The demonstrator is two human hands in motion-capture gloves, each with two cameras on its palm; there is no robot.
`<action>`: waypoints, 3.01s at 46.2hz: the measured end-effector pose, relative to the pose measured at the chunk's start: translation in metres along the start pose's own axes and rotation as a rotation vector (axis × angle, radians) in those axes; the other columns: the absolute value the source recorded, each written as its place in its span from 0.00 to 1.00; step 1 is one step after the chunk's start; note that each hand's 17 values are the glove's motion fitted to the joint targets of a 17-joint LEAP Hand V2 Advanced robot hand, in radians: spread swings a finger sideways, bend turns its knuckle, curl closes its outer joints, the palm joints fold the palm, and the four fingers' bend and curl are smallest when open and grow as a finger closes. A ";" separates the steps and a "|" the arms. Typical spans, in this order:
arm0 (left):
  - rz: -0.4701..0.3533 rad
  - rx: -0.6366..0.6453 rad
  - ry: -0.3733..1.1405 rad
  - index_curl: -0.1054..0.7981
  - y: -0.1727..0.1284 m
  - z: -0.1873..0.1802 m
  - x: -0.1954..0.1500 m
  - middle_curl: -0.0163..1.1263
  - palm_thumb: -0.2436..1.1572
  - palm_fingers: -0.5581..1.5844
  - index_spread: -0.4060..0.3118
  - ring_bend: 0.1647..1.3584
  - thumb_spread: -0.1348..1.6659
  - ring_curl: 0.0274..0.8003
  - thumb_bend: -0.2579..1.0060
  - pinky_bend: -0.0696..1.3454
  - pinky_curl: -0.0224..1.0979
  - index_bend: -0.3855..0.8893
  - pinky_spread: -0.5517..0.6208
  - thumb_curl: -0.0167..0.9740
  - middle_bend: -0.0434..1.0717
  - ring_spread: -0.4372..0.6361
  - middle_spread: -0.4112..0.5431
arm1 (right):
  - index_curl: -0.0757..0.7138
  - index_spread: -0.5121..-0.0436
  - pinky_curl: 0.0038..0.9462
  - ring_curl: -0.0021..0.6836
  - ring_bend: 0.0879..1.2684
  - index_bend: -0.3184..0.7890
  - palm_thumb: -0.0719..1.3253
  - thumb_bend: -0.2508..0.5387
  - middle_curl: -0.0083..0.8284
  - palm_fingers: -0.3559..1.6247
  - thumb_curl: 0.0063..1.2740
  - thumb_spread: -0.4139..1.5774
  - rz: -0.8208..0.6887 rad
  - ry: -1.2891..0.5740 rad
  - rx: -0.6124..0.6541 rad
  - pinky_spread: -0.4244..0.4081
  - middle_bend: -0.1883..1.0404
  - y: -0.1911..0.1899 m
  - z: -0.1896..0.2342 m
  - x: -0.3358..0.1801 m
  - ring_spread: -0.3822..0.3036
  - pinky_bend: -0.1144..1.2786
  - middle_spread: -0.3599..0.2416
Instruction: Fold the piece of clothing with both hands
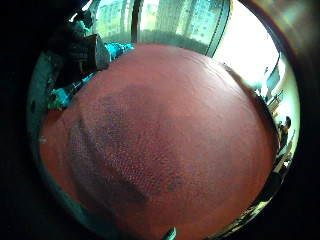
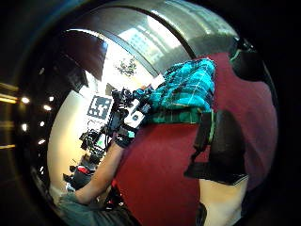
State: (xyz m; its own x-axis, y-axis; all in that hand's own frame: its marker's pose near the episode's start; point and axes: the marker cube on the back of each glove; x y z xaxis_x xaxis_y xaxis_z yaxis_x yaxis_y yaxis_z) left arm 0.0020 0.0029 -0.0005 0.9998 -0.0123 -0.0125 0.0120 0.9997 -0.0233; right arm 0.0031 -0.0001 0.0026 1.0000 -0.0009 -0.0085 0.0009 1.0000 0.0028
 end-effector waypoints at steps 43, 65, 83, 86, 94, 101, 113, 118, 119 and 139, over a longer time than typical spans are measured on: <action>-0.022 -0.007 0.057 0.54 -0.003 -0.001 0.002 0.36 0.51 0.60 0.33 0.18 0.80 0.36 0.33 0.16 0.13 0.44 0.72 0.29 0.34 0.41 0.27 | 0.59 0.55 0.33 0.48 0.18 0.45 0.55 0.69 0.36 0.56 0.31 0.81 0.014 -0.034 -0.018 0.64 0.28 0.000 0.006 0.004 0.51 0.34 0.52; -0.076 -0.082 0.000 0.57 0.009 0.001 -0.004 0.40 0.53 0.60 0.33 0.18 0.81 0.40 0.28 0.16 0.14 0.44 0.71 0.33 0.34 0.40 0.26 | 0.63 0.56 0.36 0.53 0.17 0.45 0.58 0.56 0.38 0.56 0.35 0.83 0.019 -0.015 0.029 0.64 0.28 0.000 -0.004 -0.001 0.51 0.33 0.52; -0.048 -0.066 0.074 0.58 -0.002 0.007 0.002 0.41 0.55 0.60 0.33 0.18 0.81 0.42 0.23 0.15 0.14 0.43 0.71 0.34 0.33 0.40 0.27 | 0.64 0.56 0.37 0.55 0.16 0.45 0.60 0.48 0.39 0.56 0.38 0.84 0.004 -0.047 -0.014 0.64 0.28 -0.001 -0.001 0.001 0.51 0.32 0.52; -0.054 -0.078 0.081 0.58 0.000 0.006 0.003 0.41 0.55 0.60 0.33 0.18 0.81 0.42 0.23 0.15 0.14 0.43 0.71 0.34 0.33 0.39 0.27 | 0.64 0.56 0.37 0.55 0.16 0.45 0.61 0.46 0.39 0.55 0.38 0.84 0.005 -0.045 -0.016 0.64 0.28 -0.001 0.000 0.000 0.51 0.32 0.52; -0.056 -0.082 0.096 0.59 0.002 0.004 0.005 0.42 0.56 0.60 0.33 0.19 0.81 0.43 0.21 0.15 0.14 0.44 0.71 0.35 0.33 0.39 0.26 | 0.65 0.56 0.38 0.56 0.16 0.45 0.62 0.43 0.39 0.55 0.39 0.84 0.023 -0.038 -0.019 0.64 0.28 0.001 -0.001 0.001 0.51 0.32 0.52; -0.045 -0.070 0.091 0.59 0.001 0.004 0.005 0.42 0.56 0.60 0.33 0.19 0.82 0.44 0.20 0.15 0.13 0.44 0.71 0.35 0.33 0.39 0.27 | 0.65 0.56 0.38 0.56 0.16 0.45 0.62 0.40 0.39 0.55 0.39 0.84 0.018 -0.025 -0.012 0.65 0.28 0.000 0.000 0.002 0.51 0.32 0.52; -0.030 -0.065 0.117 0.60 -0.001 0.005 0.007 0.42 0.56 0.59 0.32 0.18 0.82 0.44 0.20 0.15 0.13 0.44 0.71 0.35 0.32 0.39 0.27 | 0.65 0.56 0.38 0.57 0.16 0.45 0.64 0.36 0.39 0.56 0.40 0.85 0.040 -0.007 -0.016 0.65 0.28 0.000 0.001 0.007 0.50 0.32 0.52; -0.043 -0.083 0.089 0.60 -0.002 0.006 0.004 0.42 0.57 0.59 0.32 0.18 0.82 0.44 0.20 0.15 0.13 0.44 0.72 0.35 0.32 0.40 0.27 | 0.65 0.56 0.39 0.58 0.16 0.45 0.64 0.34 0.39 0.56 0.40 0.85 0.052 -0.025 -0.016 0.65 0.27 -0.001 0.001 0.009 0.50 0.32 0.52; -0.050 -0.086 0.075 0.60 -0.003 0.007 0.002 0.42 0.57 0.59 0.32 0.18 0.82 0.44 0.20 0.15 0.13 0.44 0.72 0.35 0.32 0.40 0.27 | 0.65 0.56 0.39 0.58 0.16 0.45 0.64 0.34 0.39 0.56 0.40 0.85 0.053 -0.029 -0.017 0.65 0.27 -0.001 0.001 0.010 0.50 0.32 0.52; -0.024 -0.061 0.111 0.60 -0.006 0.008 0.002 0.43 0.57 0.60 0.31 0.19 0.82 0.45 0.20 0.15 0.11 0.44 0.72 0.35 0.34 0.38 0.26 | 0.65 0.56 0.39 0.59 0.16 0.45 0.65 0.31 0.39 0.56 0.41 0.85 0.039 -0.024 0.005 0.65 0.28 0.000 0.003 0.008 0.49 0.32 0.52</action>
State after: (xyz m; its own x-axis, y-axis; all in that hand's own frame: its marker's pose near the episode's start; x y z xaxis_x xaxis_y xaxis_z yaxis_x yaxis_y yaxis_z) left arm 0.0042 -0.0025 0.0077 0.9917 -0.0421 -0.1217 0.0318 0.9959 -0.0853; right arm 0.0112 -0.0004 0.0051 0.9991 0.0382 0.0159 -0.0383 0.9992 0.0077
